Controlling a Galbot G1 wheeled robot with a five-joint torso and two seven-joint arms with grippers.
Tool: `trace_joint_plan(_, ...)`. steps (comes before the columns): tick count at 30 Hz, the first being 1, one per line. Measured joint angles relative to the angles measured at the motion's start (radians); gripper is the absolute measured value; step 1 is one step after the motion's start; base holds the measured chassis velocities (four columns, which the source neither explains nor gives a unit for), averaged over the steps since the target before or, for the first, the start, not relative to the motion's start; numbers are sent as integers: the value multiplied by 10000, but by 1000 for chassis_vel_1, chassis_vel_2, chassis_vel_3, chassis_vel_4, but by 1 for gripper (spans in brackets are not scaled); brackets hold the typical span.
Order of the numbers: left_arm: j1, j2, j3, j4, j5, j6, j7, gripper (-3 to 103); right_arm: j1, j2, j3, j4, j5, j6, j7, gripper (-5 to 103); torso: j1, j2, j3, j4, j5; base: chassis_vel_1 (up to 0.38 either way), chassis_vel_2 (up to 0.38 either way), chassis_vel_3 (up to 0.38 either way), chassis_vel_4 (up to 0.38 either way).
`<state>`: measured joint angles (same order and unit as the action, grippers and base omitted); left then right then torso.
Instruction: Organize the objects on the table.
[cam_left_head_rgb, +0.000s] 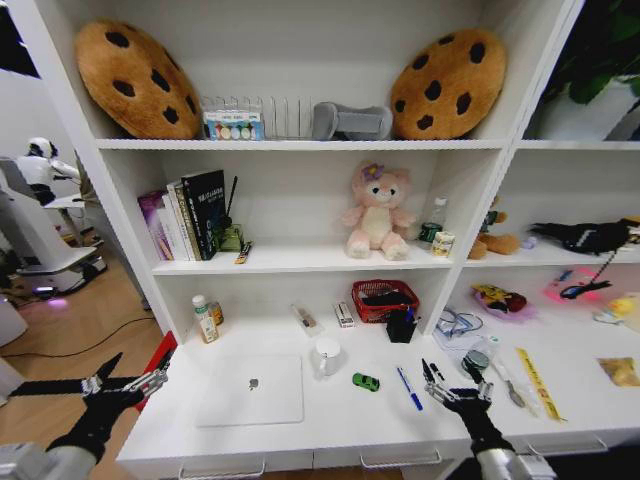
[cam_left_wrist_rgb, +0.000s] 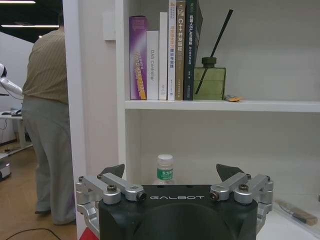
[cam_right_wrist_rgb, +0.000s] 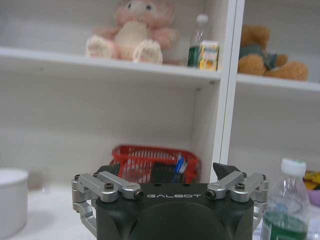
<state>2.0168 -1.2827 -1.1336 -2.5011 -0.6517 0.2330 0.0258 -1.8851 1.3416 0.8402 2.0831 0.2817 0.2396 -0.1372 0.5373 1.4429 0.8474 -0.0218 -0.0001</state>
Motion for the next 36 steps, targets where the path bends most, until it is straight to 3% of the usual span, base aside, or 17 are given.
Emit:
trace_joint_plan(5, 0, 0, 0, 4, 1, 0, 2, 100, -37, -144, -179, -789, -82, -84, -220, 100, 0, 0, 0, 0, 4, 0, 0, 0, 0)
trace_joint_plan(16, 0, 0, 1, 8, 1, 0, 3, 100, -42, -224, -664, -602, -250, -538, -359, 100, 0, 0, -1, -2, 0, 0, 0, 0, 0)
trace_joint_plan(20, 0, 0, 0, 9, 1, 0, 3, 100, 350, -763, -1127, -253, -244, -1381, -662, 100, 0, 0, 0, 1, 2, 0, 0, 0, 0)
trace_joint_plan(21, 0, -1, 0, 9, 0, -2, 3, 100, 515, -1347, -1113, -201, 151, -1677, -1525, 100, 0, 0, 0, 0, 3, 0, 0, 0, 0)
trace_joint_plan(22, 0, -1, -1, 10, 0, -4, 1, 100, 756, -2579, -782, -486, 997, -1760, -3648, 100, 0, 0, 0, 3, 0, 0, 0, 0, 0)
trace_joint_plan(23, 1, -1, 0, 10, 0, -5, 2, 100, 1025, -3293, -482, -1014, 1518, -1451, -5330, 100, 0, 0, 0, 1, 3, 0, 0, 0, 0)
trace_joint_plan(24, 1, -1, 0, 10, 0, -5, 2, 100, 1025, -3293, -482, -1014, 1518, -1451, -5330, 100, 0, 0, 0, 1, 3, 0, 0, 0, 0)
trace_joint_plan(26, 1, -1, 0, 10, 0, -6, 1, 100, 1530, -3886, -220, -1733, 1956, -950, -7010, 100, 0, 0, 1, 0, 4, 0, 0, 0, 0)
trace_joint_plan(32, 1, 0, 0, 11, 0, -6, 1, 100, 2498, -4440, -342, -2637, 2126, -722, -7723, 100, 0, 0, 0, -2, 3, 0, 0, 0, 0)
trace_joint_plan(36, 1, -1, 0, 11, 0, -7, 1, 100, 3276, -4625, -753, -3272, 2251, -991, -8032, 100, 1, -1, 1, 3, 3, 0, 0, 0, 0)
